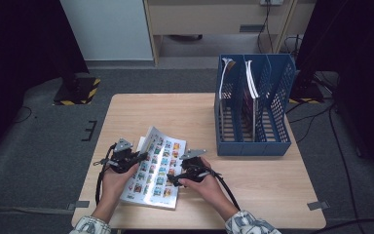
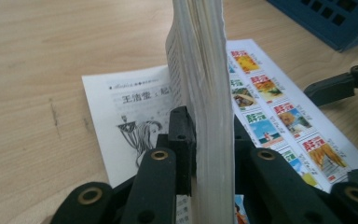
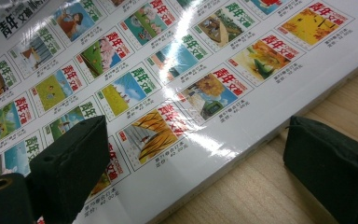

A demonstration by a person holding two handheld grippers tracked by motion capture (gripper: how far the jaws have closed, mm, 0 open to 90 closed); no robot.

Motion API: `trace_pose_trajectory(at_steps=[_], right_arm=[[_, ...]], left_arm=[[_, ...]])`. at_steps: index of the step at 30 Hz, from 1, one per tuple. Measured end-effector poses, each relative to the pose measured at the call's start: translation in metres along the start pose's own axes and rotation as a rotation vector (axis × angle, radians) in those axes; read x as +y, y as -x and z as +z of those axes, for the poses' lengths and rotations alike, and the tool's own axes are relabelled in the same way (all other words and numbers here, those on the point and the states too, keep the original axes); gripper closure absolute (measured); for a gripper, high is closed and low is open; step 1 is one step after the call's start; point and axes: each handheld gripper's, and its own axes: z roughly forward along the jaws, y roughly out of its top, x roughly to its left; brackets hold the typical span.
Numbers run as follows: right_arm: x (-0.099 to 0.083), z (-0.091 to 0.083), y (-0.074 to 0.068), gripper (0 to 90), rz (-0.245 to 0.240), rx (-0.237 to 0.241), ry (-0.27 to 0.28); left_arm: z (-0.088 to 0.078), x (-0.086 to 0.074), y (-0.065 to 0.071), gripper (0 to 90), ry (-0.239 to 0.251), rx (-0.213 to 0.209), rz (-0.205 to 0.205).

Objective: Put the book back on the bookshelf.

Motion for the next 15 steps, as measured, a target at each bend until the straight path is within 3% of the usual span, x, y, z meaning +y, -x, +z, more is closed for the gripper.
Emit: trace_pose_trajectory(at_steps=[8,15], right_arm=[[0.0,-0.001,0.001,6.7,0.003,0.011,-0.004],[-0.001,-0.002,0.003,6.2,0.026,0.035,0.008]], left_arm=[[-0.012,0.004,0.009,78.6,0.065,-0.014,0.063],[-0.024,0.007,0.017,78.8,0.113,-0.018,0.087]])
